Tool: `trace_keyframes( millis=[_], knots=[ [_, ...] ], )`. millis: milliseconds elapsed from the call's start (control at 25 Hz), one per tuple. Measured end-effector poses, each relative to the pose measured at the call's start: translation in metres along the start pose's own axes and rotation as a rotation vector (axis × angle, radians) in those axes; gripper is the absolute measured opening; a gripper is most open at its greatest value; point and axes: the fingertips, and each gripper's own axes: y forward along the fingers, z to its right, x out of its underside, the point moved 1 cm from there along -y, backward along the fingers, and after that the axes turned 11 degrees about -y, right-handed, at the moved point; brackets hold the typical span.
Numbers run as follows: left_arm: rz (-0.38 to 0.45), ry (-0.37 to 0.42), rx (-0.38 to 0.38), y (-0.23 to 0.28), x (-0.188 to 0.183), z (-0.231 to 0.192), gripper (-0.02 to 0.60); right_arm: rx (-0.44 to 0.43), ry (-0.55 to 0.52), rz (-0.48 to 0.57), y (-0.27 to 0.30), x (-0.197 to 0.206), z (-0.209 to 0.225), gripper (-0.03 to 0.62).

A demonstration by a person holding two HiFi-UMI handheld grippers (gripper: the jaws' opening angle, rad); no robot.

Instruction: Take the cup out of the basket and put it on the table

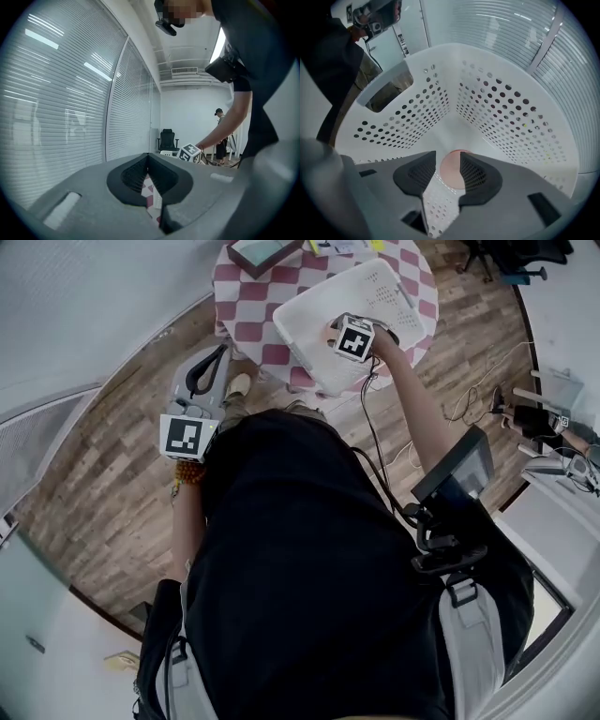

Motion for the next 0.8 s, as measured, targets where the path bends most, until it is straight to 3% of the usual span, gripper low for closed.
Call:
trace_keyframes(
  millis=[120,280,640,800],
  knots=[
    [-0.005,0.002,-0.018,-0.01,-0.001,-0.005,0.006,-0.059,0.021,-0.048,0.012,-0.002,-0.001,0.166],
    [0.003,-0.008,-0.047,-0.017,0.022,-0.033,0.006,-0.074,0.078,-0.154,0.051,0.009,0.009,0.164],
    [0.001,-0.02,-0.043,-0.028,0.038,-0.056,0.006,-0.185,0.348,-0.083,0.098,0.01,0.006,0.156],
    [-0.001,-0.022,-0.045,-0.029,0.036,-0.061,0.006,-0.17,0.359,-0.098,0.101,0.009,0.006,0.133]
  ],
)
